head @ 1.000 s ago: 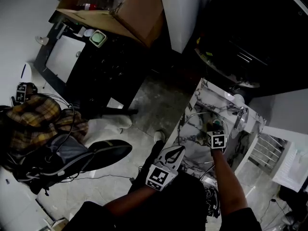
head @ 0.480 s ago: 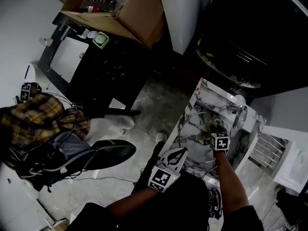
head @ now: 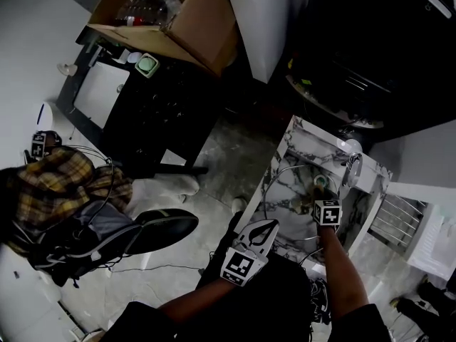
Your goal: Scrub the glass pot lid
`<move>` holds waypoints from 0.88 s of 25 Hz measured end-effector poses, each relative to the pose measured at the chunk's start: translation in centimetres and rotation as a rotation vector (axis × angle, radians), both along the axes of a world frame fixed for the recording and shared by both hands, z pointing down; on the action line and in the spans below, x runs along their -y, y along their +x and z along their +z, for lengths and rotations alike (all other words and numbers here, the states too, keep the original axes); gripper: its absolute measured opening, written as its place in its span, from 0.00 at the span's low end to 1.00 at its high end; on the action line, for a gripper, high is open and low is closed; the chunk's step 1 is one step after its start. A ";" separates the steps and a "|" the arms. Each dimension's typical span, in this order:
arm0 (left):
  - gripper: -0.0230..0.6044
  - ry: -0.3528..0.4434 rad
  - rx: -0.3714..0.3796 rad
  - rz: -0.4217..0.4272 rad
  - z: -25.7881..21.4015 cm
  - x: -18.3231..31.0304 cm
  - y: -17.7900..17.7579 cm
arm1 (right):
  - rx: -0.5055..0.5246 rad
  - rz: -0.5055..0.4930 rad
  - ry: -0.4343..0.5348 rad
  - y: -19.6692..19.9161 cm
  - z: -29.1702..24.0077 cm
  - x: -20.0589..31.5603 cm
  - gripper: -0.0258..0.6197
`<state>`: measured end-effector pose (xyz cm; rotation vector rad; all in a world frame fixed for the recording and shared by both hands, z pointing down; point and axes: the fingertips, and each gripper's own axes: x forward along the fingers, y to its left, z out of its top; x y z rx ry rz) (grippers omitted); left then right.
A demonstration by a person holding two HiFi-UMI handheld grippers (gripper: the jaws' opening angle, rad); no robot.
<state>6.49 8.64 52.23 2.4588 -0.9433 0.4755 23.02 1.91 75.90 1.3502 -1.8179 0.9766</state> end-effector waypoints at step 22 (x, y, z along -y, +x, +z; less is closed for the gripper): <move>0.06 0.015 -0.011 0.018 -0.4 -0.8 -0.5 | -0.064 0.038 -0.045 1.0 0.1 -3.3 0.13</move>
